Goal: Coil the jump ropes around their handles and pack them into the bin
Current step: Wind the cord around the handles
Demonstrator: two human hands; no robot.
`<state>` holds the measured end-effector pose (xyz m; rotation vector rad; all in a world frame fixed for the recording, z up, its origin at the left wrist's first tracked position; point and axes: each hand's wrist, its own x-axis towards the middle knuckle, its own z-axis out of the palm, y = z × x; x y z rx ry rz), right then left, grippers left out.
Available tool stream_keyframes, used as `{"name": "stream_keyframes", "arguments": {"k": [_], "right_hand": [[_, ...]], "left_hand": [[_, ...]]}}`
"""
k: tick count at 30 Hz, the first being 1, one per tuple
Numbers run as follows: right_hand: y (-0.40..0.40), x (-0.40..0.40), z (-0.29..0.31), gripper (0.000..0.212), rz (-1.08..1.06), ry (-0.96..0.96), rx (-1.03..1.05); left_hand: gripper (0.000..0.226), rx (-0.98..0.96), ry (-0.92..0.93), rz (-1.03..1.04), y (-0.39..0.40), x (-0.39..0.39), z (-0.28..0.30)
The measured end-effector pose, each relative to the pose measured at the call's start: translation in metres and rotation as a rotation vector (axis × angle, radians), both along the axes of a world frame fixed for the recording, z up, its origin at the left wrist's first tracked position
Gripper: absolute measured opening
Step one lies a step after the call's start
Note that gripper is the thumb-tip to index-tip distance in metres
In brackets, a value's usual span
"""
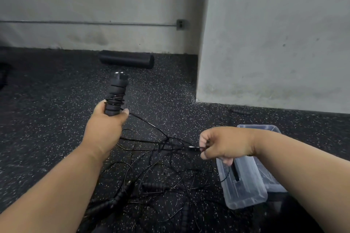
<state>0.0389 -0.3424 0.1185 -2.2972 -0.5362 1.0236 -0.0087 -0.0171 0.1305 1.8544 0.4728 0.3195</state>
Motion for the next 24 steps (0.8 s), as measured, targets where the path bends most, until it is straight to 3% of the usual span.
{"name": "stream_keyframes", "arguments": {"k": [5, 8, 10, 15, 17, 20, 24], "right_hand": [[-0.001, 0.013, -0.009, 0.022, -0.288, -0.368, 0.158], [0.001, 0.015, -0.003, 0.040, -0.537, -0.348, 0.369], [0.005, 0.013, 0.001, 0.051, -0.570, -0.291, 0.412], [0.029, 0.000, 0.010, 0.069, -0.590, 0.194, 0.665], [0.039, -0.007, 0.014, 0.075, -0.542, 0.251, 0.716], [0.050, -0.013, 0.024, 0.067, -0.513, 0.313, 0.849], [0.061, -0.015, 0.041, 0.064, -0.524, 0.329, 1.009]], "left_hand": [[0.016, -0.021, -0.063, -0.055, -0.005, 0.000, 0.007], [0.019, -0.119, -0.105, -0.139, -0.010, 0.000, 0.014], [0.019, -0.125, -0.120, -0.202, -0.013, -0.001, 0.016], [0.018, -0.107, -0.038, -0.295, -0.025, -0.007, 0.018], [0.022, -0.150, 0.008, -0.366, -0.032, -0.012, 0.017], [0.041, -0.329, 0.084, -0.469, -0.043, -0.018, 0.013], [0.029, -0.549, 0.178, -0.609, -0.058, -0.024, 0.013]]}}
